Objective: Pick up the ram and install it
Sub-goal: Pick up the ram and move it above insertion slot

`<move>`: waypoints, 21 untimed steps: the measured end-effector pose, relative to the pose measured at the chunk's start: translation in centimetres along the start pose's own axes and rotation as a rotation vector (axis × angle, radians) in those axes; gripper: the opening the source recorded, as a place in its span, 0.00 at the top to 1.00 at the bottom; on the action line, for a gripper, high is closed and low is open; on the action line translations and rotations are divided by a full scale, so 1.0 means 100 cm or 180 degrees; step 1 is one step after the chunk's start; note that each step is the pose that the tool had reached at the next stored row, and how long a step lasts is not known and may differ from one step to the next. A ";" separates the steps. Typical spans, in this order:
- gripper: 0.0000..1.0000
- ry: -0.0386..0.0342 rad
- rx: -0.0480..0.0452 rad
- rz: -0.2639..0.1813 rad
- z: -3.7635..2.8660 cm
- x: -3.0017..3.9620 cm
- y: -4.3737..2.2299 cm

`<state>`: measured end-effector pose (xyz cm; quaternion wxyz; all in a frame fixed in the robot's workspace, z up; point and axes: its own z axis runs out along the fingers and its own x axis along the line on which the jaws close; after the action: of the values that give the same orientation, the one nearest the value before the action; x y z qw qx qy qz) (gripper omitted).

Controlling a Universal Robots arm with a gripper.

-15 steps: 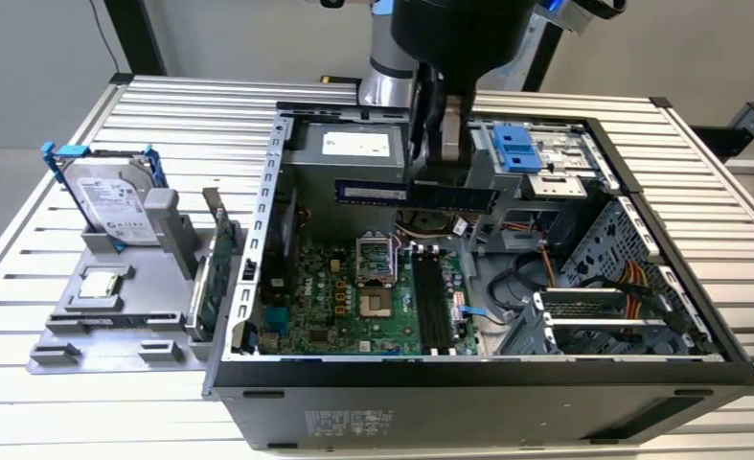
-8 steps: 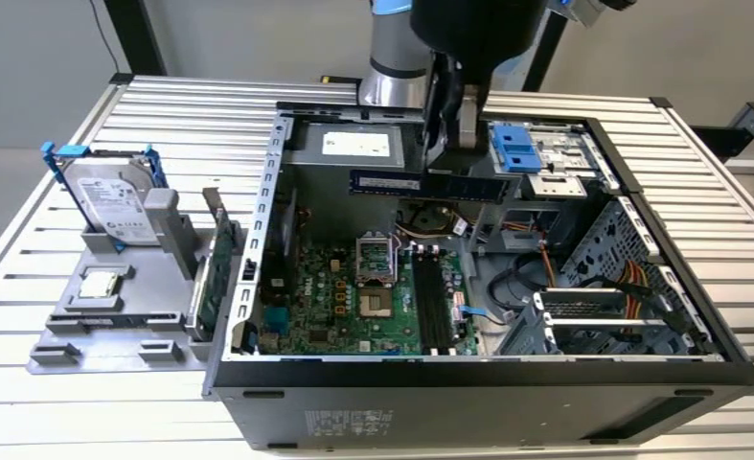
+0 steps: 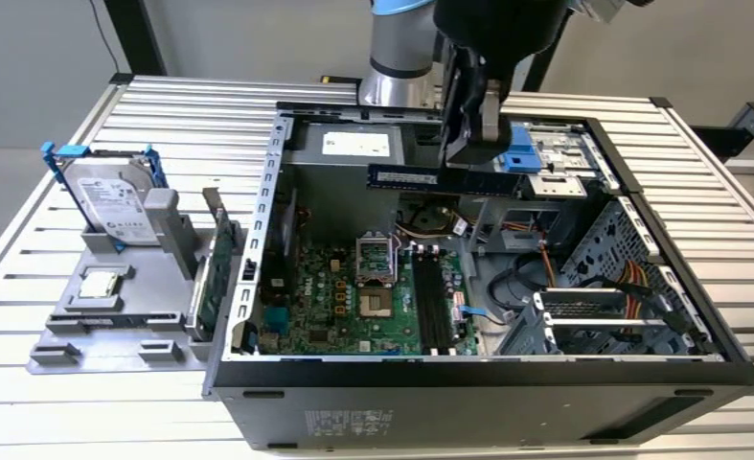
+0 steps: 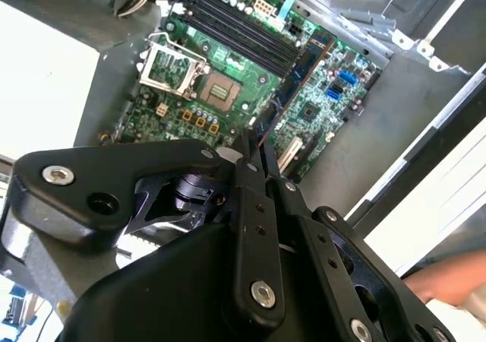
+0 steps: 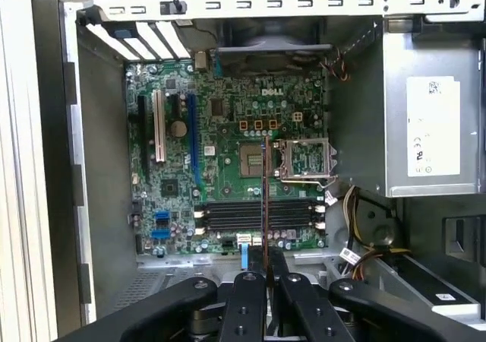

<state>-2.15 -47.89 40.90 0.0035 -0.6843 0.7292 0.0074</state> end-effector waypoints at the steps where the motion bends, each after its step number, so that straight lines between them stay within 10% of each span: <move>1: 1.00 0.0000 0.0000 0.0000 0.0000 -0.0007 -0.0020; 12: 1.00 0.0000 0.0000 0.0000 -0.0001 -0.0032 -0.0270; 21: 1.00 0.0000 0.0000 0.0000 -0.0001 -0.0034 -0.0313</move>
<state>1.00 -47.75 40.90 0.0036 -0.6842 0.7292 0.0074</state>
